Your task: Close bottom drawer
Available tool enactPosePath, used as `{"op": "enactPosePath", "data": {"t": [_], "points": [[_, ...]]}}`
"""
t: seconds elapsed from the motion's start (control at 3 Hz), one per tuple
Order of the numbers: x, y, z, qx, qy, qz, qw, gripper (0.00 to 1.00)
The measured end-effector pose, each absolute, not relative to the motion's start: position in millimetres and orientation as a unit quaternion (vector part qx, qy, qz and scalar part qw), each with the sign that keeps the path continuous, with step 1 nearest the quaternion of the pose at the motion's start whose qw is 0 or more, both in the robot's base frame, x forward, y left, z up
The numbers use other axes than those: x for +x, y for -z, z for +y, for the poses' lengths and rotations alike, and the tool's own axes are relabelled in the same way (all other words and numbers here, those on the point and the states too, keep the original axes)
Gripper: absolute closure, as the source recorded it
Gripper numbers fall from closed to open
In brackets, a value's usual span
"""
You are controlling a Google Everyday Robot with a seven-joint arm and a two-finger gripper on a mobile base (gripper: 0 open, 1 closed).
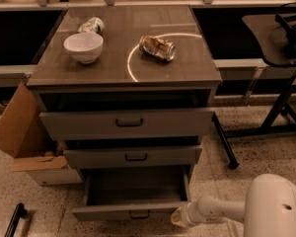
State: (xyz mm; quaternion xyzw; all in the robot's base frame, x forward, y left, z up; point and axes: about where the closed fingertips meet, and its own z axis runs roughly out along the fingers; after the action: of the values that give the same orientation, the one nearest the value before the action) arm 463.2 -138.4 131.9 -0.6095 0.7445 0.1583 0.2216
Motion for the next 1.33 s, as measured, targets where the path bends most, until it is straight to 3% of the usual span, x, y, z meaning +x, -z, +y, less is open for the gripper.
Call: {"op": "enactPosePath", "data": {"t": [1.33], "points": [[575, -142, -143, -0.598, -0.131, 0.731, 0.302, 1.0]]}}
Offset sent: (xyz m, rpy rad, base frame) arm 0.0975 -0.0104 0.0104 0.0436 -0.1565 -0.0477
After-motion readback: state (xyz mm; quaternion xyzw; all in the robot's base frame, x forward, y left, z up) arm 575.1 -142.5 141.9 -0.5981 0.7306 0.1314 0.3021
